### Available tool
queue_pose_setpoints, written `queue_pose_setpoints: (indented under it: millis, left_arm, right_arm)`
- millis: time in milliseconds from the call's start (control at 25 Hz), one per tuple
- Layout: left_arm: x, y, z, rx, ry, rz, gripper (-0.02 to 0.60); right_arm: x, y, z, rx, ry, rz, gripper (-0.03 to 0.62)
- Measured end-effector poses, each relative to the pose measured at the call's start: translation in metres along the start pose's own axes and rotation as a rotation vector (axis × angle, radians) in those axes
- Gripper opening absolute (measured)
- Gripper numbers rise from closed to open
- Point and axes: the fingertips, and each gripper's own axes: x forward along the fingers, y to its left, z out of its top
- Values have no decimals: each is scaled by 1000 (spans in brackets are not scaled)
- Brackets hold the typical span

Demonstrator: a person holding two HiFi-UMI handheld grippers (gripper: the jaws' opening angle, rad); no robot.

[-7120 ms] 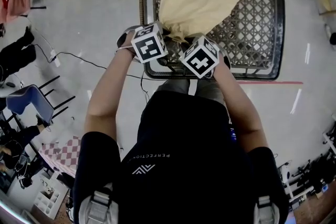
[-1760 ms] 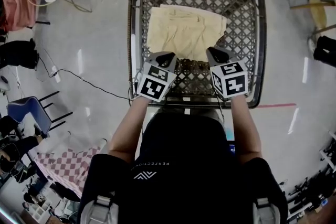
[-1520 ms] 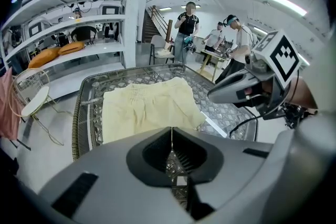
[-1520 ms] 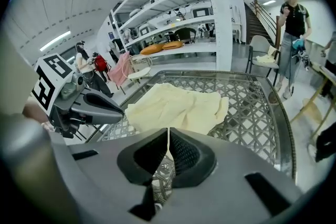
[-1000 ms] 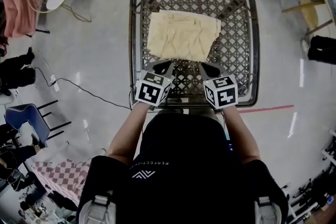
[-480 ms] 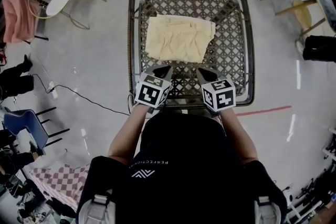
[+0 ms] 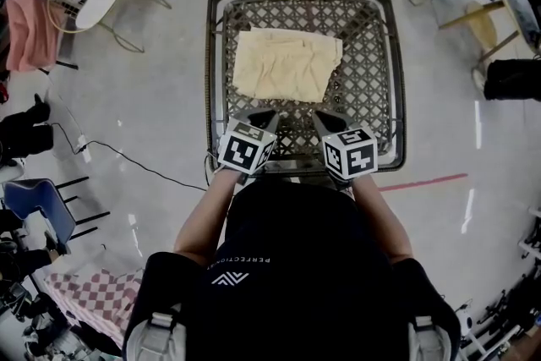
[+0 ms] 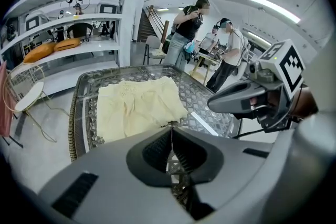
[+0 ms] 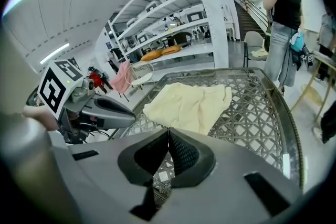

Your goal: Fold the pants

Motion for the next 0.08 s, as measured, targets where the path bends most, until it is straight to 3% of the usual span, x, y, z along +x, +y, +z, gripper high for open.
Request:
queue_pose_setpoints:
  millis: [80]
  left_arm:
    - [-5, -4, 1, 1, 3, -7, 14]
  right_arm:
    - [-5, 5, 2, -5, 3, 2, 35]
